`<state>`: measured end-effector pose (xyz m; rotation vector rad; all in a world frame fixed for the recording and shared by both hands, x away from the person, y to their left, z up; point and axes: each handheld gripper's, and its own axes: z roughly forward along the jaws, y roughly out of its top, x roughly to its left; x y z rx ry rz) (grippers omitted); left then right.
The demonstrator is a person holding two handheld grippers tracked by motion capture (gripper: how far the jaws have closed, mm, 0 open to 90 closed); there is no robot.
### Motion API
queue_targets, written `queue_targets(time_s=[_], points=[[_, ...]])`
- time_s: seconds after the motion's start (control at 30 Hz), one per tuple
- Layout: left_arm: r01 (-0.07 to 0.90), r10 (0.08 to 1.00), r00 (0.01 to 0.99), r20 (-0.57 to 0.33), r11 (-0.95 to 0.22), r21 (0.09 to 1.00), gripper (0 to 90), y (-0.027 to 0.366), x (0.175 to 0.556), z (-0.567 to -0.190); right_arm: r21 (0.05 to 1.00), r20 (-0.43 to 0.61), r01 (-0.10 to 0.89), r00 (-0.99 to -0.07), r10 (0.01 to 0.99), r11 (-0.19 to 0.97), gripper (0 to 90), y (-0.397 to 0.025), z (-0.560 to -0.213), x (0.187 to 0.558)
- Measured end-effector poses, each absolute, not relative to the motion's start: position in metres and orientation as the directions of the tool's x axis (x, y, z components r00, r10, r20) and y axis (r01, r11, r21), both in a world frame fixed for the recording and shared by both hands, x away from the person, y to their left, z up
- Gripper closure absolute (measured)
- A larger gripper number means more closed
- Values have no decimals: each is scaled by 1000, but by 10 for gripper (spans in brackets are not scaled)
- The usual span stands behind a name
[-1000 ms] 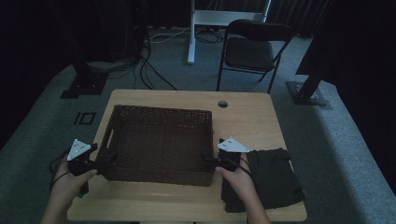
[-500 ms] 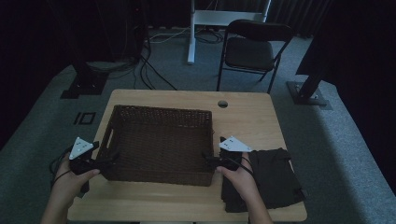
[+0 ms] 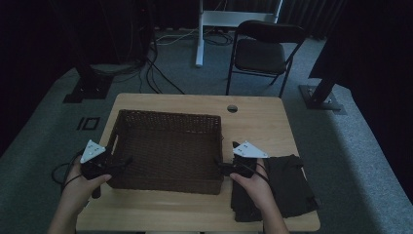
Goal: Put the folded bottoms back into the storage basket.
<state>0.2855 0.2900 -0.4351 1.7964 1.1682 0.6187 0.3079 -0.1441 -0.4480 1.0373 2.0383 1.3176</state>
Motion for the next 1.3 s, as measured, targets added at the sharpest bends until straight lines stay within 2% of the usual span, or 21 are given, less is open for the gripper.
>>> queue_targets(time_s=[0.9,1.3], points=[[420,815,576,-59,-234,877,140,224,299,-430,911,-16,347,-513,858,224,131,-193,-445,301],[398,755,651,-71,-260,880,140,184,303,-429,907,-13,367,-469,883,208,131,-219,-449,293]])
